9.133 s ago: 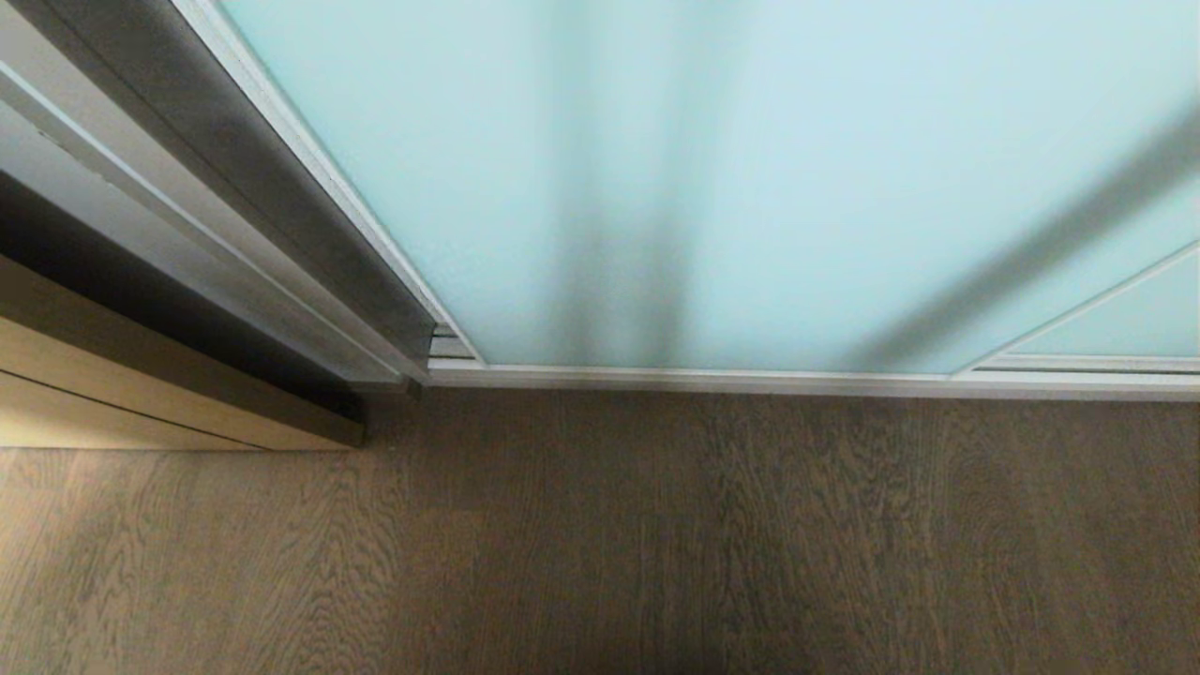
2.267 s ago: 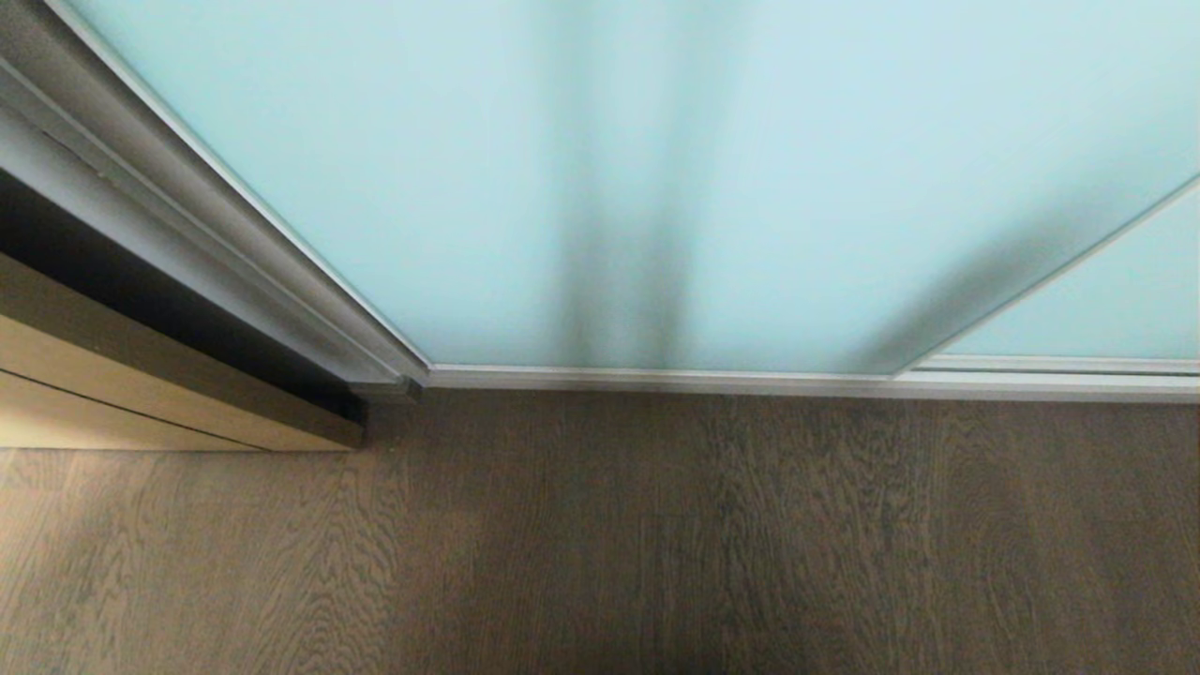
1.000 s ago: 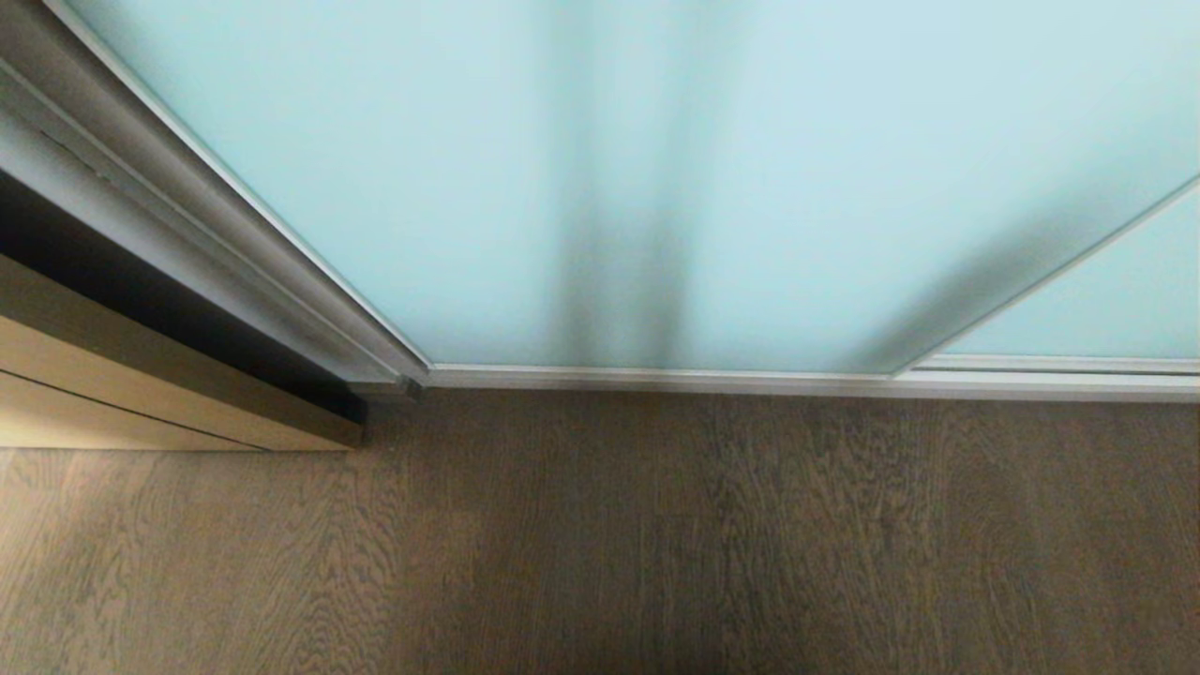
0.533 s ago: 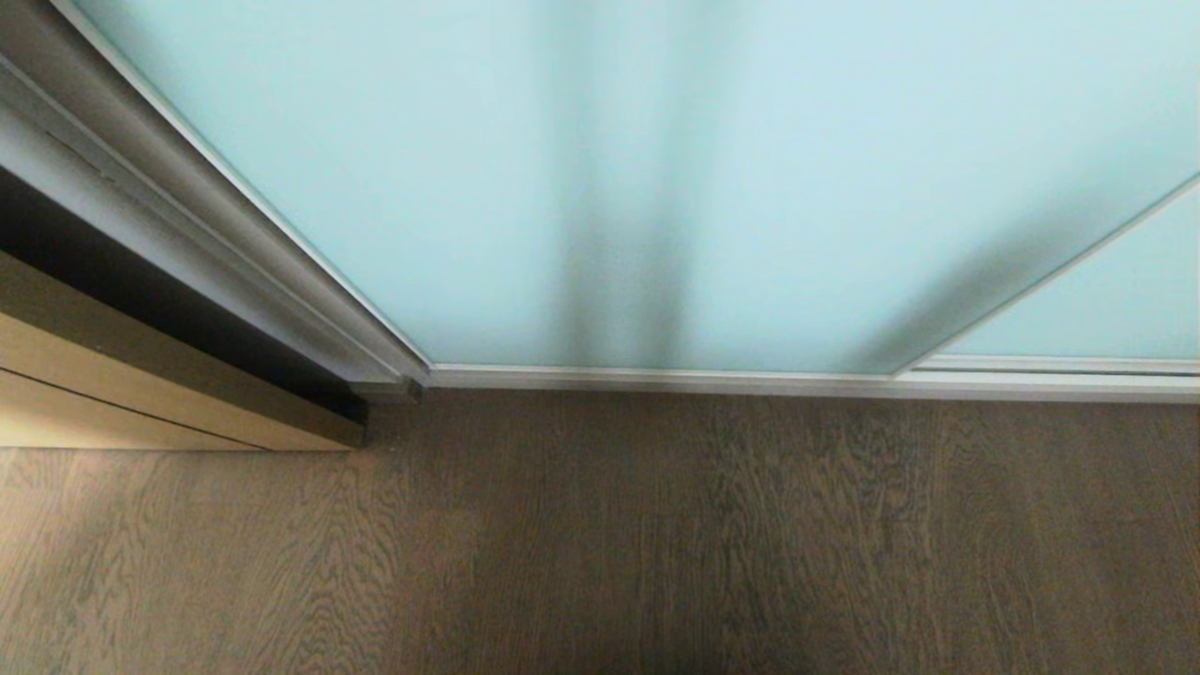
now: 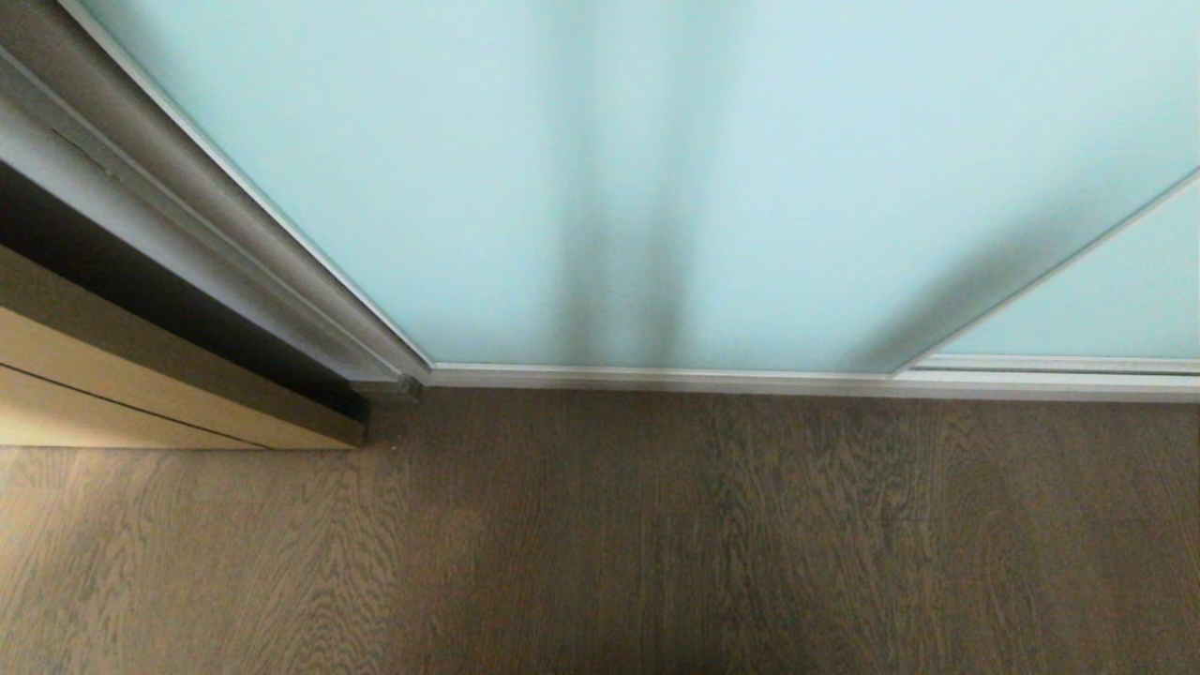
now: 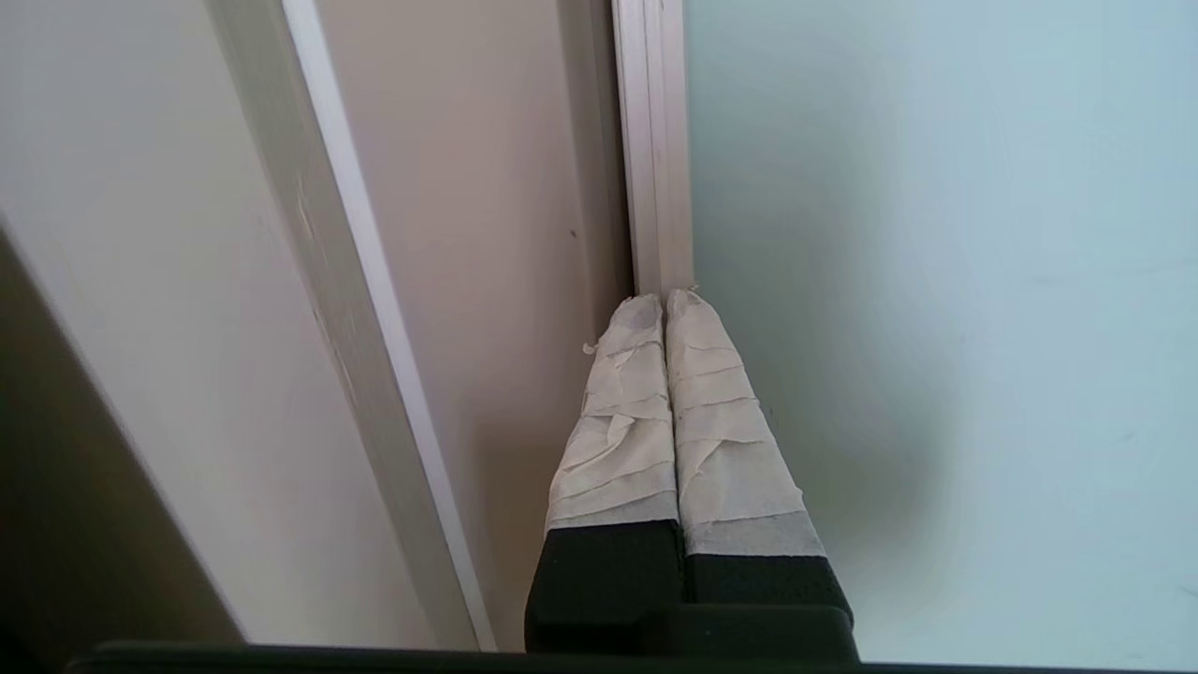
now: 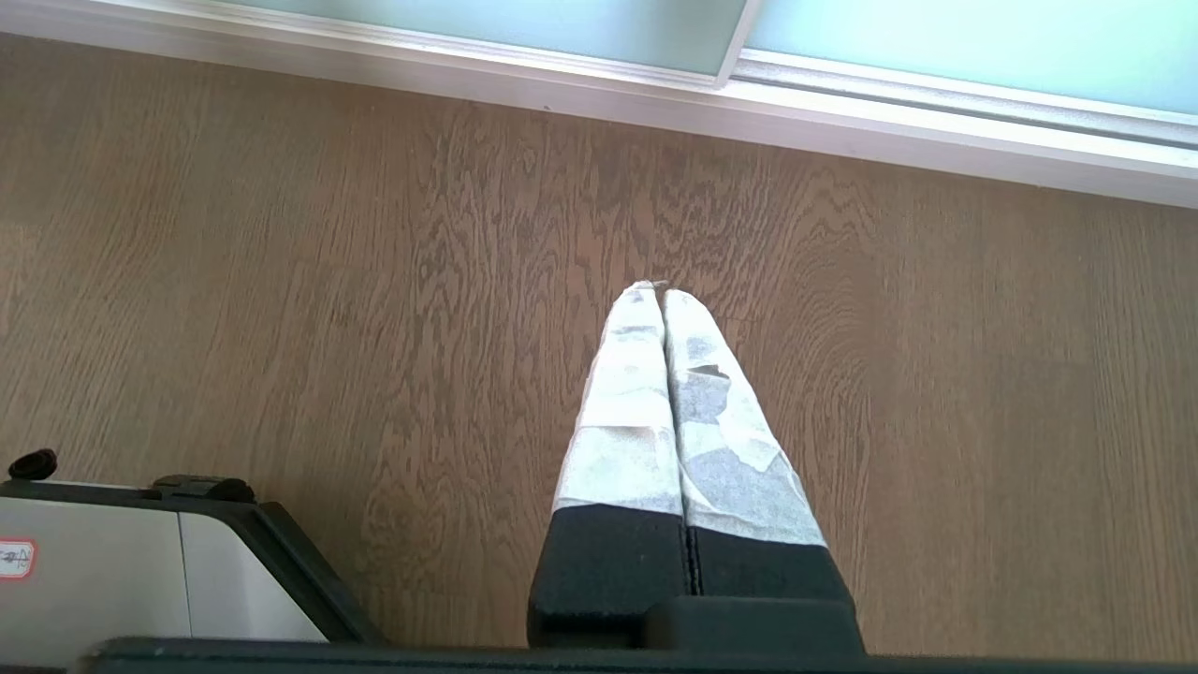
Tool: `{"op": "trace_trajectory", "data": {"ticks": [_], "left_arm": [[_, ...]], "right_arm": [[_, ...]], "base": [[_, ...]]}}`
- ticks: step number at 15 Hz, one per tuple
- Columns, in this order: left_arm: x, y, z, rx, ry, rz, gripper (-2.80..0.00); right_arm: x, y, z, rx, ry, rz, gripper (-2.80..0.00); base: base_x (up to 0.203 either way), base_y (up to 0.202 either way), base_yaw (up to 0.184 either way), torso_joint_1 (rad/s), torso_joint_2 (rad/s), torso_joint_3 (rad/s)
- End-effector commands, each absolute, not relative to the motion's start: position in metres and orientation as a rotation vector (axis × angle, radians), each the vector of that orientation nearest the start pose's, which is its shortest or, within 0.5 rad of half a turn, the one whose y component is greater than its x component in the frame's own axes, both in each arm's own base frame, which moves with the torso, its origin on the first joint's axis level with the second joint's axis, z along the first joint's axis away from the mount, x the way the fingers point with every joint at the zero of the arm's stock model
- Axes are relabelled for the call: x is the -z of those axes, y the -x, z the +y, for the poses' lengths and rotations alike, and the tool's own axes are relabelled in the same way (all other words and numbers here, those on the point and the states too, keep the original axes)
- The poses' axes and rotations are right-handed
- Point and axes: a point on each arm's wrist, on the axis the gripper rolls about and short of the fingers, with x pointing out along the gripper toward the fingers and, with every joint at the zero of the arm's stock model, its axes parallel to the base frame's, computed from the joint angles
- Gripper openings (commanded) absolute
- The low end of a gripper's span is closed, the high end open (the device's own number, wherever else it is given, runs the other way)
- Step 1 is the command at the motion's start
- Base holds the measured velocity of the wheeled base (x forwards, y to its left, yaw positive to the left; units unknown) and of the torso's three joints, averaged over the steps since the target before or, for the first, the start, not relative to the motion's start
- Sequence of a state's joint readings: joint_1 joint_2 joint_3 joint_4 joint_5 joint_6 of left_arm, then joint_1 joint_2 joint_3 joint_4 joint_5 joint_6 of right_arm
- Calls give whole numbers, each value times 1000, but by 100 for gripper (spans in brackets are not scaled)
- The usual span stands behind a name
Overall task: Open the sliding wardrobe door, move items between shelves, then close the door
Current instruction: Open the door
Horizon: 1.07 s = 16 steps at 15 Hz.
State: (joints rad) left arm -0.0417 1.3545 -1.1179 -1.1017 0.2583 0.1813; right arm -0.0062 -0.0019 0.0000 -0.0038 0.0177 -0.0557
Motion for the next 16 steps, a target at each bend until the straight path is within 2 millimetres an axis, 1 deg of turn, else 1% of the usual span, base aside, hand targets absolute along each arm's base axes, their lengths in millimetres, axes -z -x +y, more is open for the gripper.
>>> {"op": "trace_trajectory", "data": {"ticks": [1, 11, 13, 14, 16], "left_arm": [[-400, -196, -4, -274, -39, -822, -280], [-394, -203, -39, -119, 2, -789, -280], [-394, -200, -48, -80, 16, -789, -280], [-396, -197, -48, -78, 21, -800, -280], [-405, -185, -44, -83, 39, -835, -280]], "right_arm": [[-76, 23, 1, -12, 57, -5, -280], [-76, 23, 1, -12, 57, -5, -280], [-76, 23, 1, -12, 57, -5, -280], [-76, 23, 1, -12, 57, -5, -280], [-76, 23, 1, -12, 57, -5, -280]], "base": [[0, 0, 0, 0, 0, 0], [0, 0, 0, 0, 0, 0], [0, 0, 0, 0, 0, 0], [0, 0, 0, 0, 0, 0], [0, 0, 0, 0, 0, 0]]}}
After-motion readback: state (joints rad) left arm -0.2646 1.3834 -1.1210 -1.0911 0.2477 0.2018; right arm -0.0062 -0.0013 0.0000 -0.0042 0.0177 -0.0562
